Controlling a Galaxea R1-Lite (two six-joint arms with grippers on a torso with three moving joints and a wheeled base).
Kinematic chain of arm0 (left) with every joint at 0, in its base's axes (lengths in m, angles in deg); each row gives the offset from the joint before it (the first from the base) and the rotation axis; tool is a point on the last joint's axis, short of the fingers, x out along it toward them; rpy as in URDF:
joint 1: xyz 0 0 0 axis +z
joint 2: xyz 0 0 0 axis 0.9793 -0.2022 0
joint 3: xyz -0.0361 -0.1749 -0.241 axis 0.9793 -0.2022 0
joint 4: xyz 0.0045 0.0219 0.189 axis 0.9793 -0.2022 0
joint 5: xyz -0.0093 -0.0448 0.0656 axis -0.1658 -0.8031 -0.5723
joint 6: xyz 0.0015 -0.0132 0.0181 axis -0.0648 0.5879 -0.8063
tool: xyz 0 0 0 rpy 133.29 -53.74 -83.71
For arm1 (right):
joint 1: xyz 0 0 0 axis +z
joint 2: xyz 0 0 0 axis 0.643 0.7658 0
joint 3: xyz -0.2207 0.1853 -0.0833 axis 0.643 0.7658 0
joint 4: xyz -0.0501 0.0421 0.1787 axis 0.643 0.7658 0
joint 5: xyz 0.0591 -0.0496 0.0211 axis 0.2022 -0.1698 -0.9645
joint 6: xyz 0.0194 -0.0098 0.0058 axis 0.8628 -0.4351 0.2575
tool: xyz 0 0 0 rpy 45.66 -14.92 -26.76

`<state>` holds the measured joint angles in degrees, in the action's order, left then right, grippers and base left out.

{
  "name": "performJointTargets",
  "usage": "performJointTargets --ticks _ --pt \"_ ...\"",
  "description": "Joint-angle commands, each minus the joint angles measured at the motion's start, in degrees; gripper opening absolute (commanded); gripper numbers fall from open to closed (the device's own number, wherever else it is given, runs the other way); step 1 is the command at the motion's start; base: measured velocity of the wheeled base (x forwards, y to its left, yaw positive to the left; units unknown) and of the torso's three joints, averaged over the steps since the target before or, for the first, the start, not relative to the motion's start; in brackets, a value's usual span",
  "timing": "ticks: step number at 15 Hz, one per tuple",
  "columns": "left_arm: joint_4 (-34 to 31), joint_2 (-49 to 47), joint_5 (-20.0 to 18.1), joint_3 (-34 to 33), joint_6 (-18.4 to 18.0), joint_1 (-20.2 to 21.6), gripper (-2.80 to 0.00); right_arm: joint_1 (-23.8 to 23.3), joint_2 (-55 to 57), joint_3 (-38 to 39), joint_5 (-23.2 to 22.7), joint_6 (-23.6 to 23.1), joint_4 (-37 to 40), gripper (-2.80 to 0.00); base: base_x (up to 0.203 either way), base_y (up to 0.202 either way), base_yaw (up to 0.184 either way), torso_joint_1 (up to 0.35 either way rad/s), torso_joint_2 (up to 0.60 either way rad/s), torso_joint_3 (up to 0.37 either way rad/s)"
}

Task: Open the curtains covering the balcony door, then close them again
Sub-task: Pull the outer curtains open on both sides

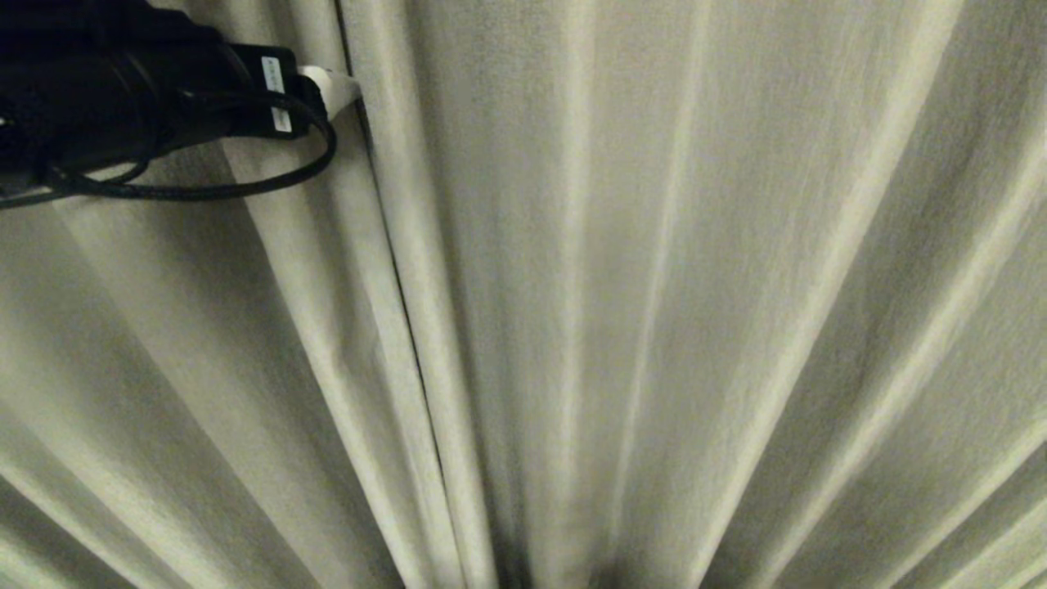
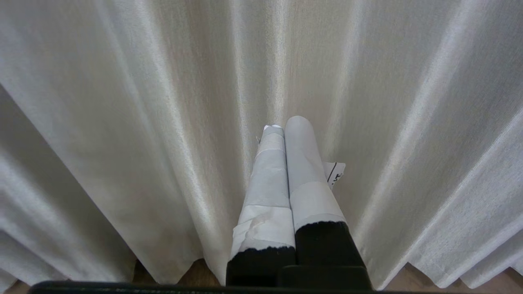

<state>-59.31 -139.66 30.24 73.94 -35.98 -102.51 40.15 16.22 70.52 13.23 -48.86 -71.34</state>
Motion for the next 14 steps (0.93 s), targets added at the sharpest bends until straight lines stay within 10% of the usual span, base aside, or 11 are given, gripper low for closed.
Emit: performJointTargets --ticks 1,2,14 --pt "0.0 -1.3 0.1 0.4 0.0 0.1 0.00 0.0 0.0 0.0 0.0 0.0 0.0 -2.80 0.000 0.000 0.000 0.000 0.00 0.000" --pt "0.0 -1.6 0.1 0.4 0.0 0.1 -2.80 0.0 0.0 0.0 0.0 0.0 0.0 -2.80 0.000 0.000 0.000 0.000 0.00 0.000" --pt "0.0 -1.3 1.0 3.5 -0.4 1.3 -2.80 0.0 0.0 0.0 0.0 0.0 0.0 -2.80 0.000 0.000 0.000 0.000 0.00 0.000"
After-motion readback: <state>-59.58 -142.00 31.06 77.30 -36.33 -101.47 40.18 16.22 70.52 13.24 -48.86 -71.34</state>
